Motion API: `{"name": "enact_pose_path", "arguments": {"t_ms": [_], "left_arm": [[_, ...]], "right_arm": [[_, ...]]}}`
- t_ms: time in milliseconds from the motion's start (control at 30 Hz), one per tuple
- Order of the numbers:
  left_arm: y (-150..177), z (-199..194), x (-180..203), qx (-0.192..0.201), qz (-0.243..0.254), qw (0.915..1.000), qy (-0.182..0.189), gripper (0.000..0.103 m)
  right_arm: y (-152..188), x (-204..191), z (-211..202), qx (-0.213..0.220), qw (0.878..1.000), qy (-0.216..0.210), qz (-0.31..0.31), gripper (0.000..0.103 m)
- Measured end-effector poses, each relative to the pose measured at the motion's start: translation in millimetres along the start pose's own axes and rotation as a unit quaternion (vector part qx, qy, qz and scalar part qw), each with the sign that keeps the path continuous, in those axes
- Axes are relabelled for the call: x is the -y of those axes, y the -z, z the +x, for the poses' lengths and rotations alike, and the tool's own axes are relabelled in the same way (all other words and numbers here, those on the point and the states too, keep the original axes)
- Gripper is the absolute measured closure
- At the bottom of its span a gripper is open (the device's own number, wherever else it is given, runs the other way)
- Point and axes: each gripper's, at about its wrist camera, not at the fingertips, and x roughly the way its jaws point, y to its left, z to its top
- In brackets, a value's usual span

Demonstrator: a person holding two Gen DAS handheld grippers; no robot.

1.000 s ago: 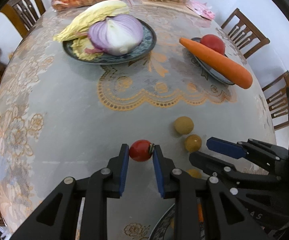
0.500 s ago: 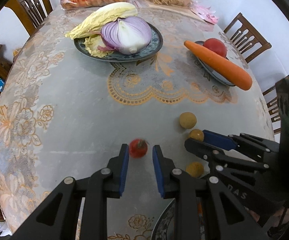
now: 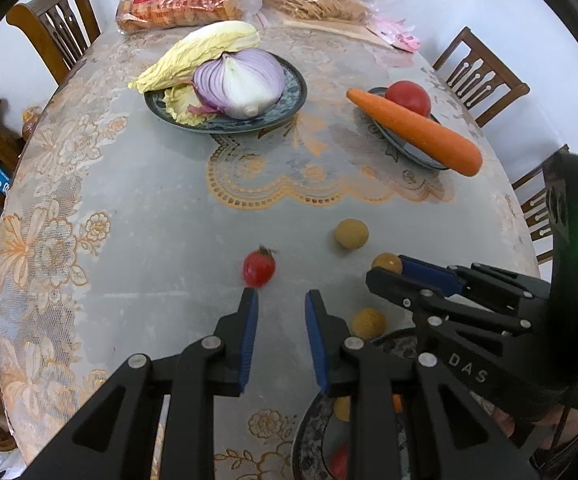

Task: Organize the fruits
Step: 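Close the left tool on the small red tomato while the right tool grasps a yellow-green fruit, then carry the tomato and yellow-green fruit over the blue-and-white plate with both tools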

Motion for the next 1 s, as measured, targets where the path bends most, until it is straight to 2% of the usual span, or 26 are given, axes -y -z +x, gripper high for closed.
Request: {"name": "enact_pose_path", "arguments": {"t_ms": [533,1000], "left_arm": [[17,-23,11,0.012,0.019,0.9996,0.018,0.078],[35,-35,33,0.011,0.058,0.9973,0.042,0.078]], "right_arm": [[25,-5,-32,0.023,0.999,-0.004,0.022,0.077],[53,2,-66,0.044,0.998,0.002,0.048,0.077]]}}
